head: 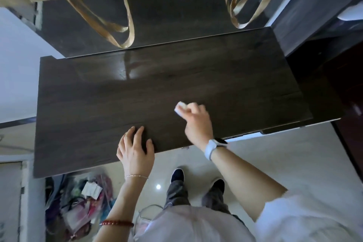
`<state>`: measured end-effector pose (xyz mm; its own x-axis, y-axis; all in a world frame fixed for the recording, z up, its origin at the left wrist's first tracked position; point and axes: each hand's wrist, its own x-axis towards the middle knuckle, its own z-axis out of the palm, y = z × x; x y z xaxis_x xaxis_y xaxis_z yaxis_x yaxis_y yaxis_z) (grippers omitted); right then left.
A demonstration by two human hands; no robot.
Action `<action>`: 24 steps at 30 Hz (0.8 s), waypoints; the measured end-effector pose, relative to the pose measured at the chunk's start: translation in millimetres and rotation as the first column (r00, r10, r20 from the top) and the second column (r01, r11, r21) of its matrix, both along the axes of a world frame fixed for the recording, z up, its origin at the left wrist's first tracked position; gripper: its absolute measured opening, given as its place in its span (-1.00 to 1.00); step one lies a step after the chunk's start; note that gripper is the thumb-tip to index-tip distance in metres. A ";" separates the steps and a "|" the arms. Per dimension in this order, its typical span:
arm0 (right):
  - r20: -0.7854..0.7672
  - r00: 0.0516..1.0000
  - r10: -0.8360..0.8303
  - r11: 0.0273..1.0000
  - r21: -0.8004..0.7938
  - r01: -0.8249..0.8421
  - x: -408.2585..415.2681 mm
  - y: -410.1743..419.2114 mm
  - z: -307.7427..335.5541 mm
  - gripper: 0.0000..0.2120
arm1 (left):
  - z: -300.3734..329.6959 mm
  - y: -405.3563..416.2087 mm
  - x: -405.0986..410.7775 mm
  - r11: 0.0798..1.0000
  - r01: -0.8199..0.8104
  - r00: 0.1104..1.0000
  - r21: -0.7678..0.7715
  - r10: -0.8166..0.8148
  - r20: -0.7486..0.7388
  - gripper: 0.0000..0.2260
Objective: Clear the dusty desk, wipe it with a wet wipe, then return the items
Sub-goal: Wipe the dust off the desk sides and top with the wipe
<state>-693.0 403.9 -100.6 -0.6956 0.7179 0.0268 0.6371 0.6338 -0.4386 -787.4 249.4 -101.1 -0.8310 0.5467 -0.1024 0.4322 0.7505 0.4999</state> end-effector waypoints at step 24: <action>0.048 0.944 -0.326 0.937 0.152 0.316 267.0 169.9 -11.6 -0.44 | -13.4 176.3 205.4 0.970 0.187 0.974 -0.155 -0.203 -0.095 -0.68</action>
<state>-426.0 573.8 -112.2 -0.4326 0.8957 0.1024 0.8430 0.4422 -0.3064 -582.0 425.8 -114.5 -0.7202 0.6856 -0.1061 0.6237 0.7068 0.3338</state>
